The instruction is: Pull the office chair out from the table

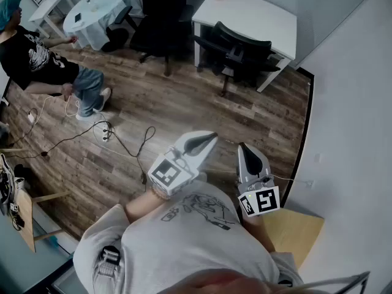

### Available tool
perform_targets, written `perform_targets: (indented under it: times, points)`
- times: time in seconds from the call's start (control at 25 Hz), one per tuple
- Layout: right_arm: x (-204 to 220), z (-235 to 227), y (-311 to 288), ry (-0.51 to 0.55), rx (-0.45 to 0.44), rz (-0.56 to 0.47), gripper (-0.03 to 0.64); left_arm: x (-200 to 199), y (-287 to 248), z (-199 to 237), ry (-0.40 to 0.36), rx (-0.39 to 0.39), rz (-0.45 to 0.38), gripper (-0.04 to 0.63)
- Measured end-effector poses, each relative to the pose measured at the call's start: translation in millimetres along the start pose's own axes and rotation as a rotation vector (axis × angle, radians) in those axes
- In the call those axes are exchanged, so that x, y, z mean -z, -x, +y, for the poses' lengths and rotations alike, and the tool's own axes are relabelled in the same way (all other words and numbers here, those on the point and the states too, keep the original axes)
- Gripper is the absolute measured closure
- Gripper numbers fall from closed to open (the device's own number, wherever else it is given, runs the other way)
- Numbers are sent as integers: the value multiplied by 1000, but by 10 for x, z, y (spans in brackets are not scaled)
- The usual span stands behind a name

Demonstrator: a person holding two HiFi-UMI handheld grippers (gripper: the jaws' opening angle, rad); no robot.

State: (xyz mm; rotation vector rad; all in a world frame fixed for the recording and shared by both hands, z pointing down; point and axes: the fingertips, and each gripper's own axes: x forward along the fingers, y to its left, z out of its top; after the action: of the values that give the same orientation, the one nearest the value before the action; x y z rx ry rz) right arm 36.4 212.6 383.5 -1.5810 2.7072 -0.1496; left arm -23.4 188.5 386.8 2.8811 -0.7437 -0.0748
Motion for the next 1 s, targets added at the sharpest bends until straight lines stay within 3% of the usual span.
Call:
perform_targets:
  times: [0.56,1.0]
  points:
    - [-133,35,-670,13,18,-21,609,-200,53,659,15,-15,-23,594]
    - [-71,347,-1250,62,40,15,609,-252,462,1254,0,2,0,594]
